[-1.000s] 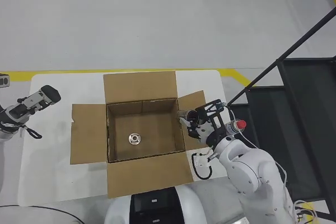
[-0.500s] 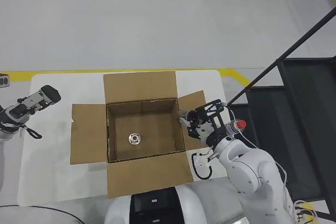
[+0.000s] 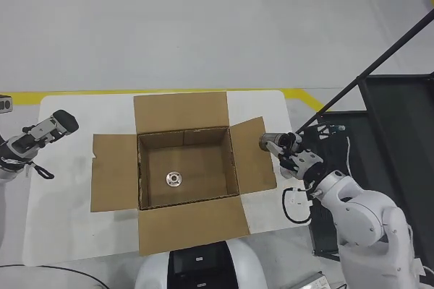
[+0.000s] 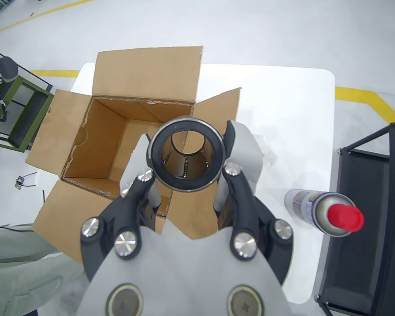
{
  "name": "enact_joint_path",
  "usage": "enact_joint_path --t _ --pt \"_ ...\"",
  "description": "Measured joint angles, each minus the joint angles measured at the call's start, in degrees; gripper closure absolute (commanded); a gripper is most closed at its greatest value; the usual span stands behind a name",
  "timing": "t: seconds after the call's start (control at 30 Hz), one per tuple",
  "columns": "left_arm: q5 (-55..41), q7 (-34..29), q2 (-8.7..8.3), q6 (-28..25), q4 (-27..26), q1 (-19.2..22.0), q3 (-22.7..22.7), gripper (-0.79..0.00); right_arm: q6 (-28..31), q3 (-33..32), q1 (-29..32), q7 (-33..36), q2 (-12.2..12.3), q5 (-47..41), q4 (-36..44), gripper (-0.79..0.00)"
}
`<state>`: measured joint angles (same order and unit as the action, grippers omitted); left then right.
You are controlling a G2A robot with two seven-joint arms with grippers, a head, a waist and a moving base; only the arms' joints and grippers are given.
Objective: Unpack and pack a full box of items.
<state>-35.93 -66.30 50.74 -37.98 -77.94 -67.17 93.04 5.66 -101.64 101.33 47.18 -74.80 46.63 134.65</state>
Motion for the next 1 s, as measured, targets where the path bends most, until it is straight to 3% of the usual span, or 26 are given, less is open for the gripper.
enact_joint_path --t 0.23,0.4,0.6,0.73,0.87,1.0 --pt "0.0 0.0 0.00 0.0 0.0 0.0 0.0 -0.785 3.9 -11.4 7.6 -1.2 0.3 -7.1 -0.2 0.000" --pt "0.0 0.0 0.00 0.0 0.0 0.0 0.0 -0.785 6.6 -13.1 12.8 -2.2 0.4 -5.9 -0.4 0.000" --pt "0.0 0.0 0.00 0.0 0.0 0.0 0.0 -0.785 9.8 -10.5 18.2 -5.9 0.5 5.2 -1.2 0.000" --pt "0.0 0.0 0.00 0.0 0.0 0.0 0.0 -0.785 12.2 -6.6 20.2 -11.0 0.7 17.7 -3.4 0.000" --pt "0.0 0.0 0.00 0.0 0.0 0.0 0.0 -0.785 11.8 -3.0 20.4 -15.2 0.7 27.0 -7.4 0.000" --pt "0.0 0.0 0.00 0.0 0.0 0.0 0.0 -0.785 11.0 -0.6 19.7 -16.9 0.7 30.3 -11.3 0.000"
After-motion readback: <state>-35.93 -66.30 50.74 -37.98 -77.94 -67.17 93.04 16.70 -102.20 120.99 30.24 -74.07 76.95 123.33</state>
